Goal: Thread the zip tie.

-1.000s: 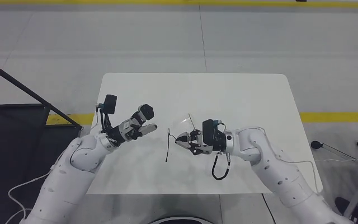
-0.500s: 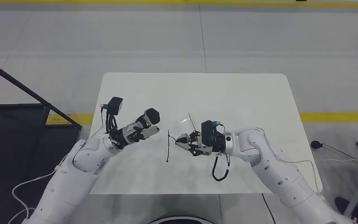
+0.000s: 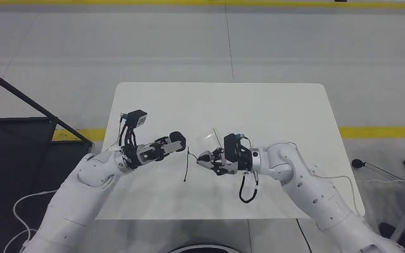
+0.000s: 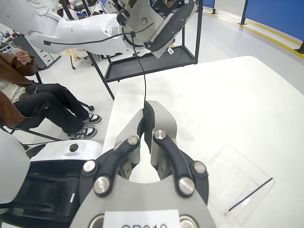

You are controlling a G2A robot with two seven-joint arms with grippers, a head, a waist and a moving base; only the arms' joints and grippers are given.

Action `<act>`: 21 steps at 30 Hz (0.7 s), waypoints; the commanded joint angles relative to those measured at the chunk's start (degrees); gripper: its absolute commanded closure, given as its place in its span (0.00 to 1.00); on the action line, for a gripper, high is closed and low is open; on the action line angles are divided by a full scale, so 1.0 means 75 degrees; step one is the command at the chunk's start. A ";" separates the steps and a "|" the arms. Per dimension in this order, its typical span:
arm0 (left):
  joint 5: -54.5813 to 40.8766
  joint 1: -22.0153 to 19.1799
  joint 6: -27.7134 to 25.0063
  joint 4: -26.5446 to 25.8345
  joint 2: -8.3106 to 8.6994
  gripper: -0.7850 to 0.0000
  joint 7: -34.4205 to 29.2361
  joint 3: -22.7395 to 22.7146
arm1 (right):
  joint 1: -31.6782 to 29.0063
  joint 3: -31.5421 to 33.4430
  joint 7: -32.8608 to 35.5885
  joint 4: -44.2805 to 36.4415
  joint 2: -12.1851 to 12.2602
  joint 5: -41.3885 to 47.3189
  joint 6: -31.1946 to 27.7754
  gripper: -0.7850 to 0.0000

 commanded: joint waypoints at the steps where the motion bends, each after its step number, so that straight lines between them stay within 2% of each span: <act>1: 0.0001 -0.0049 0.0038 0.0045 -0.0014 0.57 -0.0068 0.0056 | 0.0021 -0.0018 0.0034 0.0009 -0.0005 0.0026 0.0000 1.00; 8: -0.0026 -0.0158 0.0023 0.0156 -0.0066 0.59 -0.0098 0.0177 | 0.0054 -0.0064 0.0112 0.0024 -0.0012 0.0103 0.0000 1.00; 21: -0.0204 -0.0235 -0.0055 0.0255 -0.0118 0.73 -0.0310 0.0259 | 0.0098 -0.0110 0.0220 0.0045 -0.0024 0.0176 0.0000 1.00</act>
